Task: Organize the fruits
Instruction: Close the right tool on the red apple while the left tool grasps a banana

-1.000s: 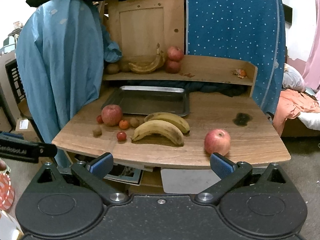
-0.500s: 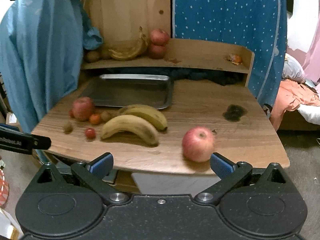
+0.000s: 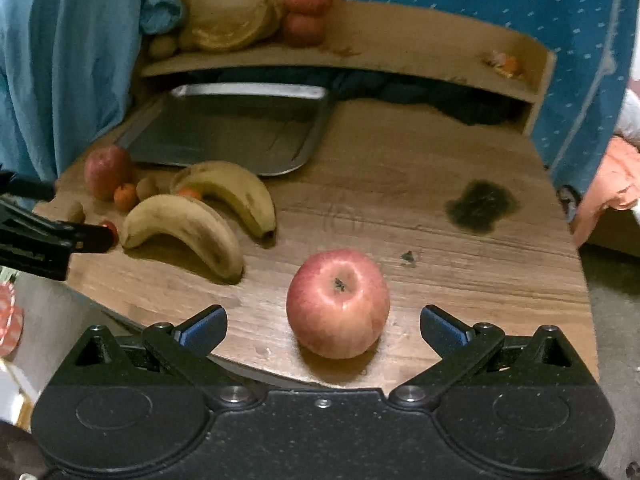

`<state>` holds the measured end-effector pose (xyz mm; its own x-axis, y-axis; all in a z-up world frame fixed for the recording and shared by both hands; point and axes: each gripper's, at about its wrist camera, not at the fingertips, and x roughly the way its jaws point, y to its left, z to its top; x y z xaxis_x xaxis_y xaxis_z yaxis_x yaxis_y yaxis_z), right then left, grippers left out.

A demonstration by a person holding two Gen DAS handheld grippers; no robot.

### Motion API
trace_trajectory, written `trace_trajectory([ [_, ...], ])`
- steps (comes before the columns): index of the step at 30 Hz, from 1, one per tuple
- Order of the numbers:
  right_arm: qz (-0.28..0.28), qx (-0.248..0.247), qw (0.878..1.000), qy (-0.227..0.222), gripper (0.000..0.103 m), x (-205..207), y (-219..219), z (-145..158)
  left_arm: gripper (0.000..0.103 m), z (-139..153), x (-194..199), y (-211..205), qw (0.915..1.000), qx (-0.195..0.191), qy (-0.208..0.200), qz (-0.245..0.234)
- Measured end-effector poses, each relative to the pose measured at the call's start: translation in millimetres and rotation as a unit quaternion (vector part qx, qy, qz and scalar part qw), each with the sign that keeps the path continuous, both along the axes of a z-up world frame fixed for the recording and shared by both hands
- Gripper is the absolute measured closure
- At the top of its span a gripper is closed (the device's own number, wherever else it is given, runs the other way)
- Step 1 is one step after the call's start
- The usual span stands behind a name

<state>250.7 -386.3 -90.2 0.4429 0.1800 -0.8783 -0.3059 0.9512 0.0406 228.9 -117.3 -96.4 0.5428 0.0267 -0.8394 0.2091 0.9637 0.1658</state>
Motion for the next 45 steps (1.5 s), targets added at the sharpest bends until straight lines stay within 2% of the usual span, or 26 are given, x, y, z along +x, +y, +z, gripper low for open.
trace_trajectory([
  [7,0.043,0.015,0.998,0.039,0.002,15,-7,-15,0.000,-16,17,-22,0.9979,0.033,0.017,-0.054],
  [11,0.041,0.023,0.998,0.044,0.003,20,-12,-17,0.000,-16,21,-31,0.9944,0.059,0.007,-0.087],
  [14,0.036,0.026,0.998,0.049,0.006,21,-14,-21,0.000,-17,24,-40,0.9887,0.087,-0.004,-0.122],
  [20,0.029,0.028,0.998,0.052,0.011,18,-14,-26,0.001,-24,29,-55,0.9702,0.141,-0.012,-0.197],
  [25,0.008,0.028,0.998,0.051,0.015,20,-13,-28,0.009,-29,31,-68,0.9565,0.147,-0.004,-0.252],
  [35,-0.026,0.018,0.999,0.039,0.027,19,-9,-27,0.018,-37,23,-83,0.9192,0.171,-0.007,-0.355],
  [40,-0.042,0.015,0.998,0.034,0.031,17,-5,-27,0.030,-41,23,-85,0.8981,0.175,0.005,-0.404],
  [43,-0.054,0.016,0.998,0.033,0.031,17,-3,-28,0.044,-46,24,-86,0.8846,0.178,0.022,-0.430],
  [45,-0.060,0.015,0.998,0.032,0.031,16,-2,-28,0.045,-49,24,-88,0.8741,0.186,0.020,-0.448],
])
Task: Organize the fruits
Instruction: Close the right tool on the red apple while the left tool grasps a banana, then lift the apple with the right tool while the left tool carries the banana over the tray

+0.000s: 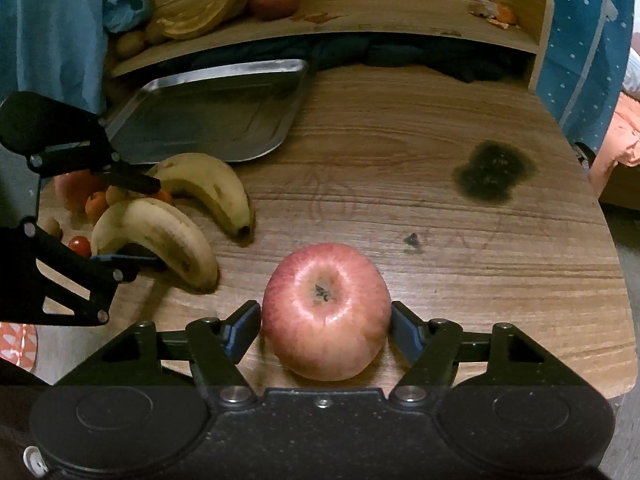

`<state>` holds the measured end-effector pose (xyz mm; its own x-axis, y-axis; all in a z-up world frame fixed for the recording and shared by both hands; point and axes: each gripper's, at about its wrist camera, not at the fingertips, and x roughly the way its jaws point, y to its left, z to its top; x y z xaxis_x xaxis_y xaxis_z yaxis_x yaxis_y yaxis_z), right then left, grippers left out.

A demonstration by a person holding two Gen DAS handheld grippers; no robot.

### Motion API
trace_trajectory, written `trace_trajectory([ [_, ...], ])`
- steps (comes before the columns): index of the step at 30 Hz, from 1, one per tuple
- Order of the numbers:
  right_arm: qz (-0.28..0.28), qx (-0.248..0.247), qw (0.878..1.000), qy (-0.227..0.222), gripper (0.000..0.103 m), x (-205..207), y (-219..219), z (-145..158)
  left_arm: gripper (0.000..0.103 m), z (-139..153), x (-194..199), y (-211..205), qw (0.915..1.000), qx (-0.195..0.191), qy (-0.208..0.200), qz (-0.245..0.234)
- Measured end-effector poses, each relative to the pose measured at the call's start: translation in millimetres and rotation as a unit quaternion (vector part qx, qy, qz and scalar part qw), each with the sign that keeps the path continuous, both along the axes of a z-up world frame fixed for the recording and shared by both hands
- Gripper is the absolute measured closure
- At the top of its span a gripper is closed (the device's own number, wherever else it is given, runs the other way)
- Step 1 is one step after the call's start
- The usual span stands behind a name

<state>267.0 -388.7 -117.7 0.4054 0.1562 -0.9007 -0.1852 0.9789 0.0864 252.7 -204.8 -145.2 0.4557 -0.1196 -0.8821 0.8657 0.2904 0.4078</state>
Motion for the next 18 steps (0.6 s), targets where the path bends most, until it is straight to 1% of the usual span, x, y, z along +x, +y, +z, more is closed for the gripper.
trace_trajectory([
  [5,-0.017,-0.004,1.000,-0.002,0.031,0,3,0,0.045,-4,1,-4,0.9986,0.015,0.004,-0.051],
  [7,-0.024,-0.005,1.000,-0.003,0.031,0,4,0,0.047,-7,1,-6,0.9976,0.020,0.007,-0.065],
  [9,-0.032,-0.009,0.999,-0.005,0.034,0,5,0,0.054,-7,2,-7,0.9966,0.020,0.015,-0.079],
  [10,-0.037,-0.011,0.999,-0.007,0.036,0,5,0,0.054,-7,1,-8,0.9962,0.019,0.017,-0.083],
  [13,-0.048,-0.011,0.999,-0.007,0.037,-1,5,0,0.056,-8,5,-9,0.9955,0.016,0.024,-0.090],
  [18,-0.061,-0.010,0.998,-0.007,0.037,-1,7,1,0.061,-5,14,-10,0.9962,0.006,0.039,-0.078],
])
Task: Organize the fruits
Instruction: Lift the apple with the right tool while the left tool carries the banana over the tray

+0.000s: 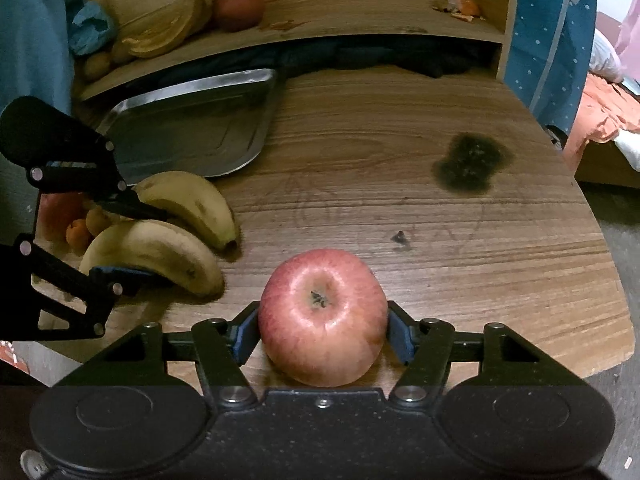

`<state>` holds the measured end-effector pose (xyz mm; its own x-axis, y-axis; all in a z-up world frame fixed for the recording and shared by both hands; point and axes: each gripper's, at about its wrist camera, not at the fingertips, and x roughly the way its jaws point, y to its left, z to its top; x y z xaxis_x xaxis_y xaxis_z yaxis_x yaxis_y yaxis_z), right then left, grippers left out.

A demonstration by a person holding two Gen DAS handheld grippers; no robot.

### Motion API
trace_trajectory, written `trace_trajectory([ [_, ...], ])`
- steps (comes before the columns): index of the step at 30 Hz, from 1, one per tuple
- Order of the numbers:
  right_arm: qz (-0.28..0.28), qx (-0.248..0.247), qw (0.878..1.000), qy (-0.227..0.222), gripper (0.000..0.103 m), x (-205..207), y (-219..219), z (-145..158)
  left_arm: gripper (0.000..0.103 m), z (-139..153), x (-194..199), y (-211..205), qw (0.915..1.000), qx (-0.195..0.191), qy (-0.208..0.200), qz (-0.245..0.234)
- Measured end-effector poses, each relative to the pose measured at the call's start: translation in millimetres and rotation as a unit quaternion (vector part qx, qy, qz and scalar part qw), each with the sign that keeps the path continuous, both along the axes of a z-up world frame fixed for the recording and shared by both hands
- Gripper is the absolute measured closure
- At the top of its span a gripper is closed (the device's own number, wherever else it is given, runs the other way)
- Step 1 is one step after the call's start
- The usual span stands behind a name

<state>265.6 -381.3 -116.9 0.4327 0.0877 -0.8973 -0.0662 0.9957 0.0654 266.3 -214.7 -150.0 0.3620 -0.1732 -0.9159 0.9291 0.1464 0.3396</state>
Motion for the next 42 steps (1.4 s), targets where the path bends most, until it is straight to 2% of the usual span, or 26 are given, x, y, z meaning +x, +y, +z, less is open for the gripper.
trace_trajectory([
  [10,-0.009,0.005,1.000,-0.011,0.038,3,7,6,0.062,15,20,10,0.9959,-0.042,0.044,0.068],
  [14,-0.006,0.006,1.000,-0.017,0.038,6,10,10,0.063,22,27,17,0.9911,-0.064,0.059,0.101],
  [24,0.005,0.004,1.000,-0.030,0.038,22,21,17,0.064,44,37,37,0.9777,-0.118,0.062,0.162],
  [30,0.016,0.012,0.999,-0.042,0.038,37,33,21,0.065,60,51,55,0.9649,-0.143,0.069,0.209],
  [34,0.024,0.018,0.998,-0.054,0.038,50,43,25,0.065,75,63,69,0.9502,-0.167,0.072,0.253],
  [39,0.032,0.024,0.997,-0.065,0.038,67,56,30,0.065,102,72,85,0.9364,-0.206,0.070,0.275],
  [42,0.035,0.025,0.997,-0.071,0.038,78,62,31,0.065,113,81,90,0.9324,-0.220,0.065,0.279],
])
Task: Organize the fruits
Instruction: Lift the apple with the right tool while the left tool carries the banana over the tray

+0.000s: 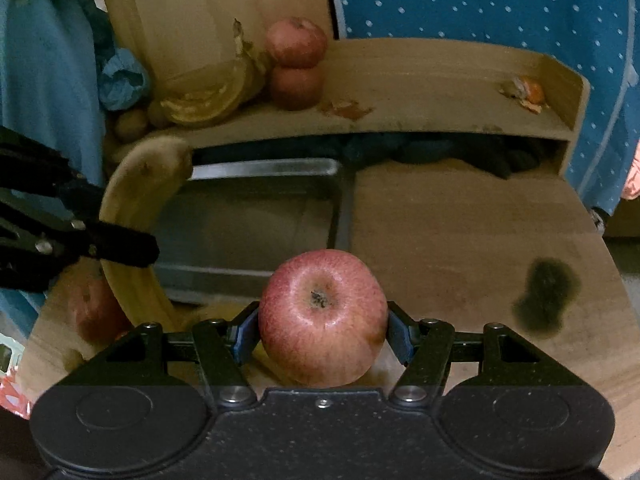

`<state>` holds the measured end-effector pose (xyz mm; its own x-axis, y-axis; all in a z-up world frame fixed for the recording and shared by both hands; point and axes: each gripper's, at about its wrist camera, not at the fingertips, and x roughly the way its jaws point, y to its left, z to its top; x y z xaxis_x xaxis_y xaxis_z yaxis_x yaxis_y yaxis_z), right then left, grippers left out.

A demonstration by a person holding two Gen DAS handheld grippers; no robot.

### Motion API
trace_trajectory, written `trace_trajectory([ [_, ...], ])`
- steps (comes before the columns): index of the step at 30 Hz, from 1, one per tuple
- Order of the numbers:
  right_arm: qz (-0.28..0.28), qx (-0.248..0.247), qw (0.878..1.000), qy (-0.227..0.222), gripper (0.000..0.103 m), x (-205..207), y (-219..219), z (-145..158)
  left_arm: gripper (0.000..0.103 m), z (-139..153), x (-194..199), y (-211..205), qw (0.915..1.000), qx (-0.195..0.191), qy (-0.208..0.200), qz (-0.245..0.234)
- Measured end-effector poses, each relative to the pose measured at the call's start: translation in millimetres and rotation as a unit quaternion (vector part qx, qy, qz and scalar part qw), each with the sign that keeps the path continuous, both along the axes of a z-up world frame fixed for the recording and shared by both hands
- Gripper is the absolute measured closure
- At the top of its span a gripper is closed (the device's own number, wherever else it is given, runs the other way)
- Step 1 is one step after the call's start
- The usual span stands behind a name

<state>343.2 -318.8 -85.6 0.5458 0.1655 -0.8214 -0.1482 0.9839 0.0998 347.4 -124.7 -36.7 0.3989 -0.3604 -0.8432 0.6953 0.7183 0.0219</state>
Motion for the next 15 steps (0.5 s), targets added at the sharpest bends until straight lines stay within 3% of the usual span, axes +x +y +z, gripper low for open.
trace_trajectory([
  [5,0.006,-0.009,1.000,-0.010,0.038,20,12,0,0.065,7,28,11,0.9996,-0.018,-0.004,0.023],
  [15,0.004,-0.031,0.999,-0.014,0.038,77,28,-15,0.065,-11,101,27,0.9961,-0.043,0.008,0.077],
])
